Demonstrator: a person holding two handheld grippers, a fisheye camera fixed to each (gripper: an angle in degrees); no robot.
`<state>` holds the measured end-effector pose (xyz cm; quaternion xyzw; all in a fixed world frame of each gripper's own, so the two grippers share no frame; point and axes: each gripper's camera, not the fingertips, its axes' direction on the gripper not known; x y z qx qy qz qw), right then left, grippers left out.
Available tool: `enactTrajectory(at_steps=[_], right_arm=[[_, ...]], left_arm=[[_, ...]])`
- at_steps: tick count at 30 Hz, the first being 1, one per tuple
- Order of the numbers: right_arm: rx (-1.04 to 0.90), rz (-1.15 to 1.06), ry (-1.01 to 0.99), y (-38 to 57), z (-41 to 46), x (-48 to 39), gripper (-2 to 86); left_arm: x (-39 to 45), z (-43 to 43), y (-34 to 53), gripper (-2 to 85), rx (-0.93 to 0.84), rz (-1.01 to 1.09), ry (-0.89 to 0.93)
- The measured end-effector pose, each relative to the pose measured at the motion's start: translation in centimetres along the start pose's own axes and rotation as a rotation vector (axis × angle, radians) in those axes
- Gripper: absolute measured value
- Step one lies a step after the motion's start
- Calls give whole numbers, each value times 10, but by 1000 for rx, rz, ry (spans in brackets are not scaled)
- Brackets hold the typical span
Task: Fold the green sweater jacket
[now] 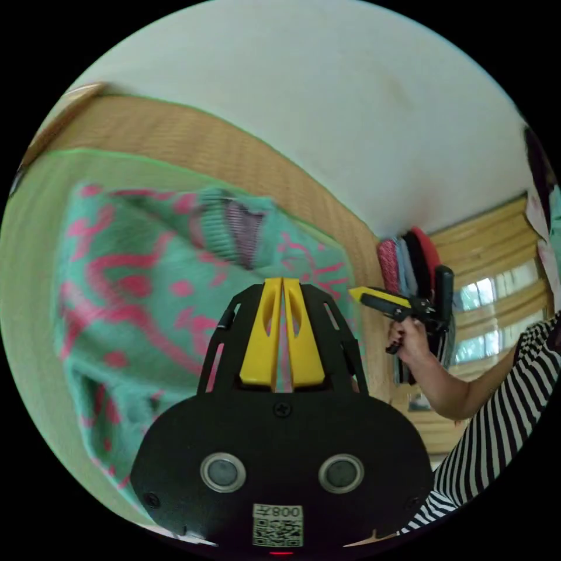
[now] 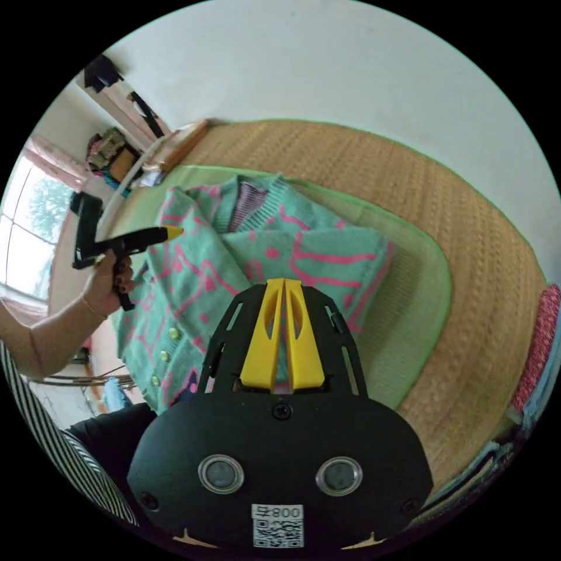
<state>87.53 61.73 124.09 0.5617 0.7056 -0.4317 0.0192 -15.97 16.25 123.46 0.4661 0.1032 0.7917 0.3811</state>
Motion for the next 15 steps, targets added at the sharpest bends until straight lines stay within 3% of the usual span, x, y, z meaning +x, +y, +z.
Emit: enactTrajectory(at_steps=[4, 8, 15], right_arm=[[6, -156, -243, -45, 27, -47, 1], [14, -365, -343, -106, 66, -120, 1], [-209, -471, -105, -162, 176, -176, 0]], left_arm=[[-60, -68, 34, 1, 109, -202, -191], [-85, -81, 51, 1, 86, -263, -202], [-87, -107, 78, 1, 116, -217, -198]])
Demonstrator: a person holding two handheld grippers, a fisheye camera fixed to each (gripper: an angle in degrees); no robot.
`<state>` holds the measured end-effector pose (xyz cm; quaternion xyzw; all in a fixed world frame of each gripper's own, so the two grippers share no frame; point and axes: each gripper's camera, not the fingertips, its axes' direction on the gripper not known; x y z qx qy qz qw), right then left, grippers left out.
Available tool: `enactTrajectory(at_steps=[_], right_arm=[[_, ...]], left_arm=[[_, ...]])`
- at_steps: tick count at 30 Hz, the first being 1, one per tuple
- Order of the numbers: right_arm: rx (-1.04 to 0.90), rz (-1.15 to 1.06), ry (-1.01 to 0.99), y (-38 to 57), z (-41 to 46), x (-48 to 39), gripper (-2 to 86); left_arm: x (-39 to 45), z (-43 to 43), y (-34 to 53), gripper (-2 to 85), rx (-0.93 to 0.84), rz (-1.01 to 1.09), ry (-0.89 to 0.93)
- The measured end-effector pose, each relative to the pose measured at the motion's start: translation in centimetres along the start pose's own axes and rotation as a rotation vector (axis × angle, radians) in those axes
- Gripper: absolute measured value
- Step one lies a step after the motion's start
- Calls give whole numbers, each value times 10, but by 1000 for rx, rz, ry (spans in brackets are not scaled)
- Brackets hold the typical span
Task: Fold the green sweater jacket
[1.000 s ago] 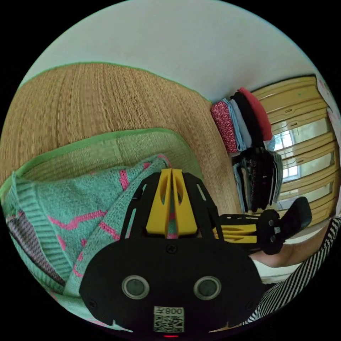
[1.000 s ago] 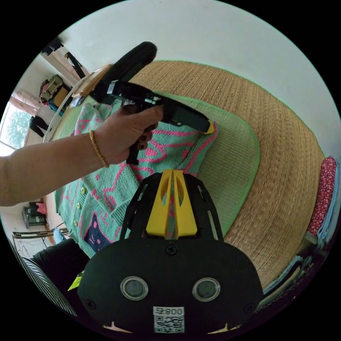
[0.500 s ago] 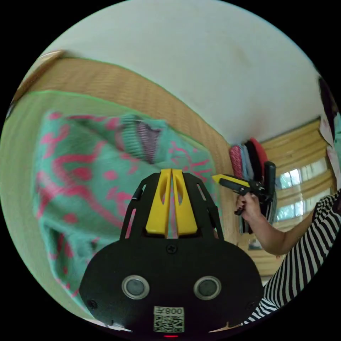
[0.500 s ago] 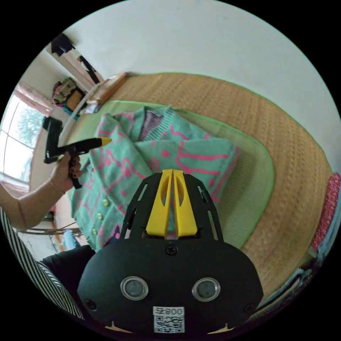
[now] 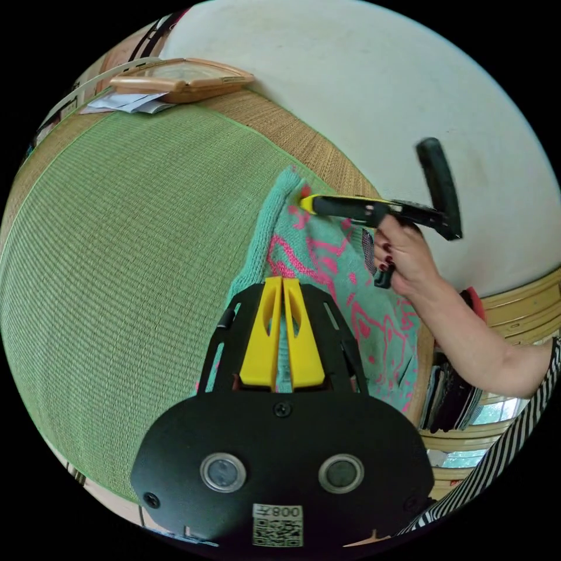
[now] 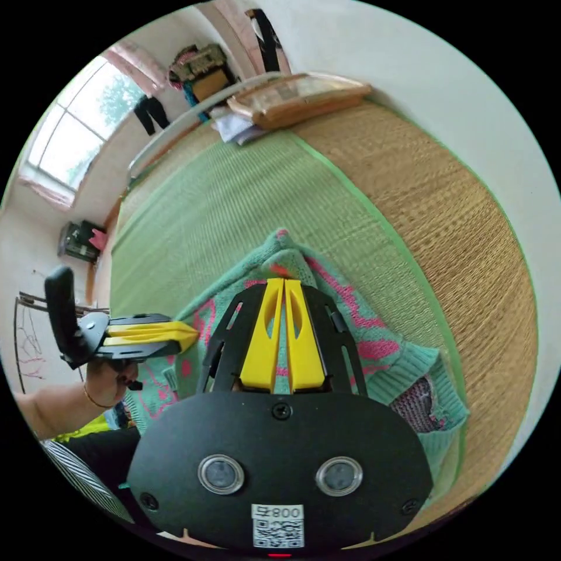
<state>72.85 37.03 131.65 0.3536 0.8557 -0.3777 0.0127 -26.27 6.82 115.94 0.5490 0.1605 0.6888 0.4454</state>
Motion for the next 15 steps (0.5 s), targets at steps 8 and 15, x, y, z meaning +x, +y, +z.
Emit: enactTrajectory(at_steps=[8, 15], right_arm=[[137, 33, -49, 14, -12, -3, 1], [102, 101, -94, 41, 4, 18, 1]], left_arm=[[-18, -56, 12, 1, 23, 17, 81], [-45, -92, 26, 1, -23, -22, 114]])
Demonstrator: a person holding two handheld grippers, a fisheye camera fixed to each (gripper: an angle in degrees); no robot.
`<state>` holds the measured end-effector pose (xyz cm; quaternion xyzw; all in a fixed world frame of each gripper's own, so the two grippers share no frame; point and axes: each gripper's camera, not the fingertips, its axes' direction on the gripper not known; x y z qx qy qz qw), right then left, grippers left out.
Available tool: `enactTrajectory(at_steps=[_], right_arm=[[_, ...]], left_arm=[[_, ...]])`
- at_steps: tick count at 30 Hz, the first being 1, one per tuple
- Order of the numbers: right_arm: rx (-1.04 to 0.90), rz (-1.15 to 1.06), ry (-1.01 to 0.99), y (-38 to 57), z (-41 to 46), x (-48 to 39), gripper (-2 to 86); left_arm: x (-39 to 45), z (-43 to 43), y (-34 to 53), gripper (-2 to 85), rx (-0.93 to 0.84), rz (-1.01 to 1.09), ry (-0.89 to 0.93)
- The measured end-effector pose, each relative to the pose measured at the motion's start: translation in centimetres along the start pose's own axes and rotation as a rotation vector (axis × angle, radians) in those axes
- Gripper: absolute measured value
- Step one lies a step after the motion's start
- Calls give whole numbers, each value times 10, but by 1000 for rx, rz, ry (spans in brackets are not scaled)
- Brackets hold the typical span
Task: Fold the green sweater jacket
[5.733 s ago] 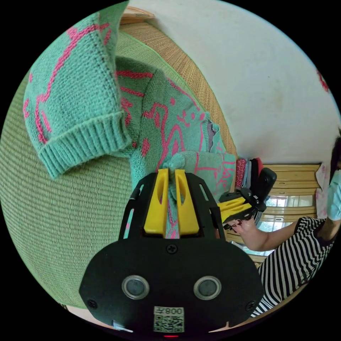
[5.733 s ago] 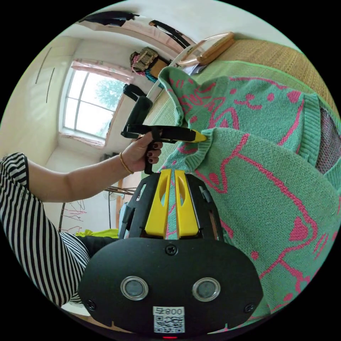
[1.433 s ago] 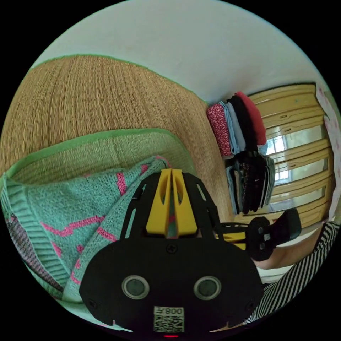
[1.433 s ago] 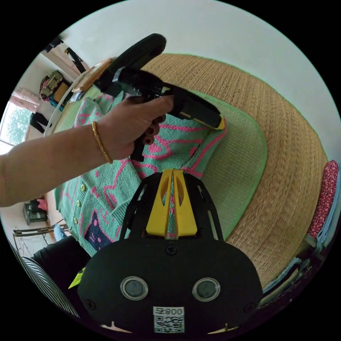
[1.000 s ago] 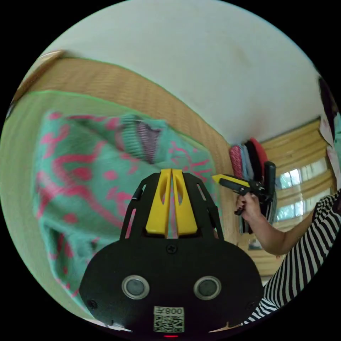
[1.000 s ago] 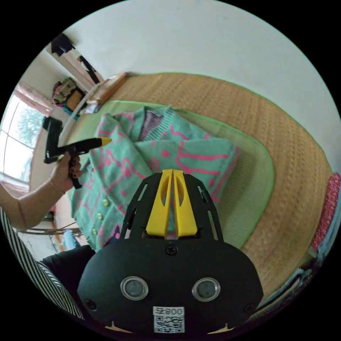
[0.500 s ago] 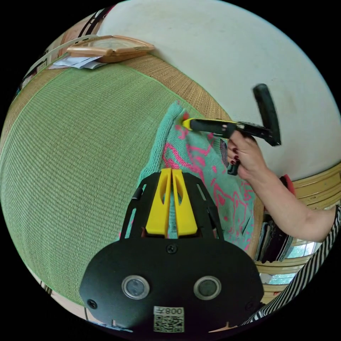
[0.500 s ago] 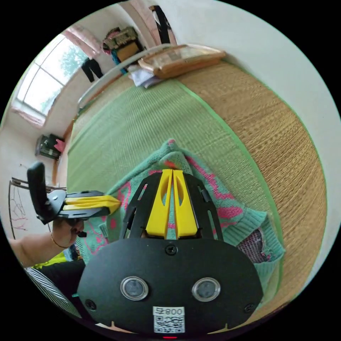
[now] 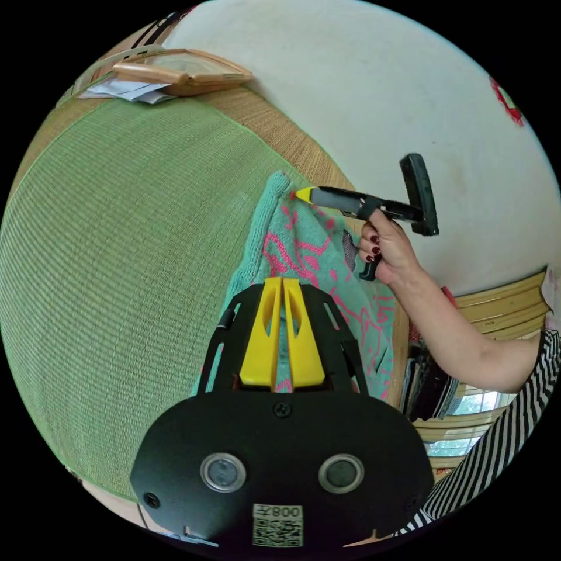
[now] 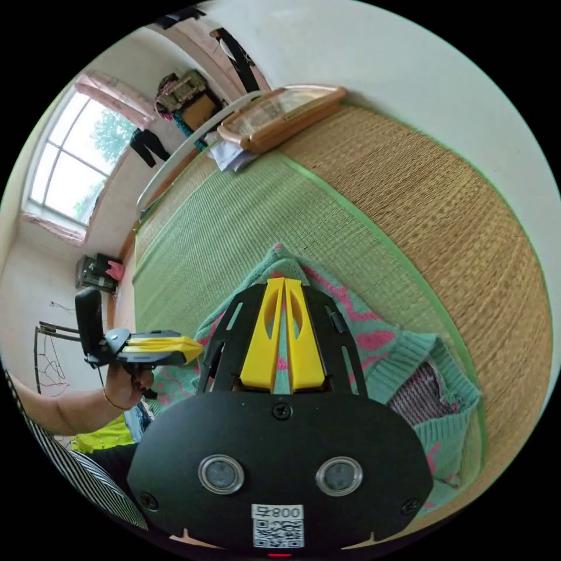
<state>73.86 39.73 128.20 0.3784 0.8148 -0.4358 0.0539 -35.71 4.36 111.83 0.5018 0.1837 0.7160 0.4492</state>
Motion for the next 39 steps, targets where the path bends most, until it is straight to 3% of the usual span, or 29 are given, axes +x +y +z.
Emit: enactTrajectory(at_steps=[4, 8, 11, 14, 17, 20, 24, 29, 33, 39], right_arm=[[88, 69, 34, 70, -41, 24, 1], [94, 374, 275, 177, -79, 87, 1], [3, 607, 298, 242, -70, 140, 1], [55, 669, 181, 275, -64, 162, 1], [40, 592, 227, 289, -67, 155, 1], [47, 579, 148, 328, -71, 147, 2], [42, 686, -102, 417, -67, 144, 4], [-49, 869, -236, 519, -48, 136, 15], [-100, 989, -280, 580, -34, 132, 45], [-238, 1024, -249, 620, -6, 130, 67]], left_arm=[[0, -30, 12, 1, -12, 50, 20], [-9, -35, 15, 2, -91, 63, -24], [-19, -35, 13, 3, -138, 89, -33], [-22, -49, 7, 5, -166, 85, -31], [-24, -76, 12, 9, -174, 84, -1], [-35, -106, 31, 23, -229, 45, 26], [-65, -155, 68, 58, -337, -77, -11], [-102, -191, 108, 102, -472, -283, -34], [-118, -188, 133, 117, -643, -347, -49], [-132, -185, 144, 110, -651, -441, -14]])
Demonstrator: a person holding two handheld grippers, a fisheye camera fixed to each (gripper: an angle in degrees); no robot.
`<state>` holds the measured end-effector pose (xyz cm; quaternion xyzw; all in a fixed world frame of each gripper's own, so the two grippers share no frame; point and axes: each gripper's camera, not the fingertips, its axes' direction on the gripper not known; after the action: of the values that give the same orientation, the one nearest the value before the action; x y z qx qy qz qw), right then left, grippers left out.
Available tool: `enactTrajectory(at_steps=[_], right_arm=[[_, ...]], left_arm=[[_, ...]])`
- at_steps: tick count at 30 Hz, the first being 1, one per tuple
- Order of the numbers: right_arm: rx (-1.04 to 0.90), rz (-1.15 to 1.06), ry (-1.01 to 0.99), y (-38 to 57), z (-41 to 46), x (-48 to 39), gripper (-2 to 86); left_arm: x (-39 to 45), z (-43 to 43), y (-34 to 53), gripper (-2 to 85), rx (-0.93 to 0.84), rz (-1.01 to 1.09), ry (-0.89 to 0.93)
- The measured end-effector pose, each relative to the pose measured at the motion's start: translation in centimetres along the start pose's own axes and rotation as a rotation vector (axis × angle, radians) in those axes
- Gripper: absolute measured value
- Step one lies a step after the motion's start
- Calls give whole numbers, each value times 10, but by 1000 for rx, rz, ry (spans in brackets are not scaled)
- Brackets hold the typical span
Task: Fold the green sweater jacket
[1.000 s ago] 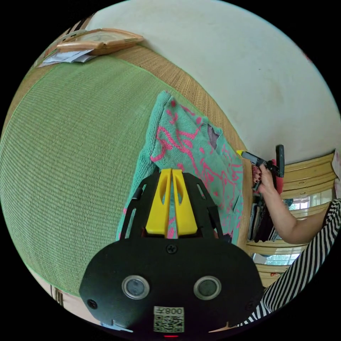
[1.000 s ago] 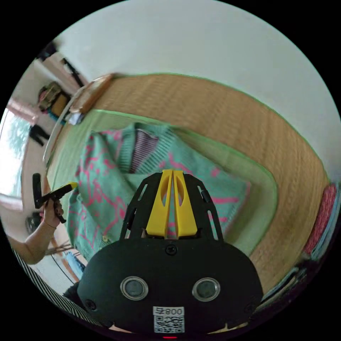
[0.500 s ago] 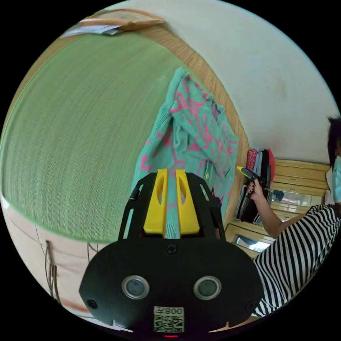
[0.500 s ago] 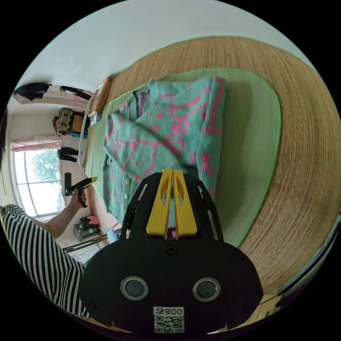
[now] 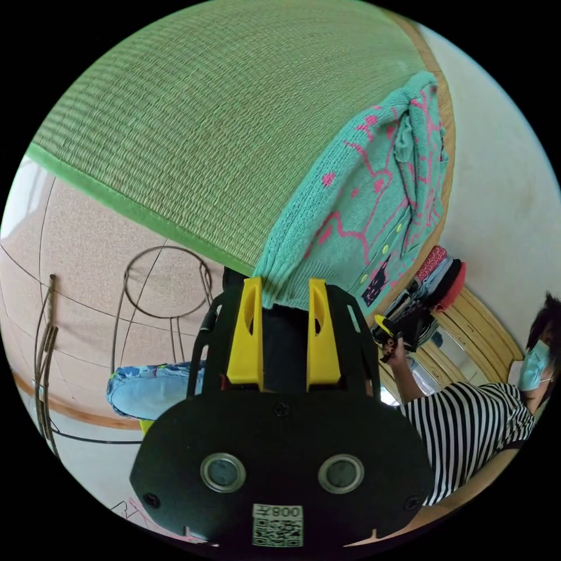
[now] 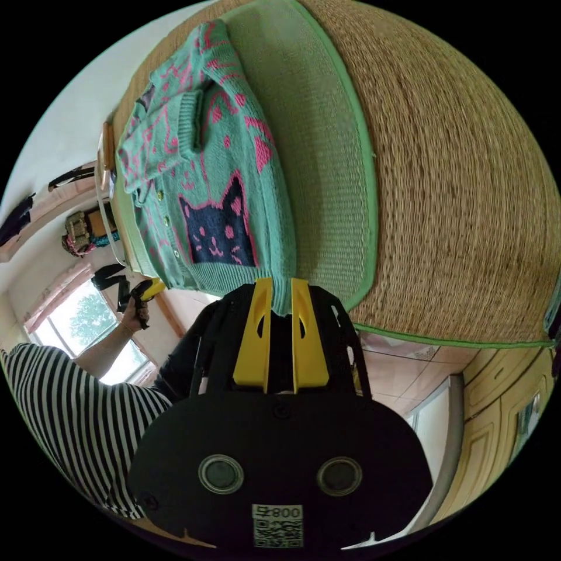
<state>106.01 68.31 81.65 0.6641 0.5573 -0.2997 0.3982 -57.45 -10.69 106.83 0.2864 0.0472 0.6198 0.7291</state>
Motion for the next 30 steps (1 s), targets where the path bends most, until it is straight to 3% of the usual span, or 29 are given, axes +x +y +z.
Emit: enactTrajectory(at_steps=[20, 24, 30], right_arm=[[-57, 60, -43, -25, 45, 68, 47], [-26, 58, 12, -27, 37, 75, 57], [-50, 64, 30, -40, 41, 81, 54]], left_arm=[[-10, -14, 13, 117, -65, -31, -89], [-19, -24, 21, 117, 6, -69, -20], [-12, -12, 16, 95, -43, -54, 7]])
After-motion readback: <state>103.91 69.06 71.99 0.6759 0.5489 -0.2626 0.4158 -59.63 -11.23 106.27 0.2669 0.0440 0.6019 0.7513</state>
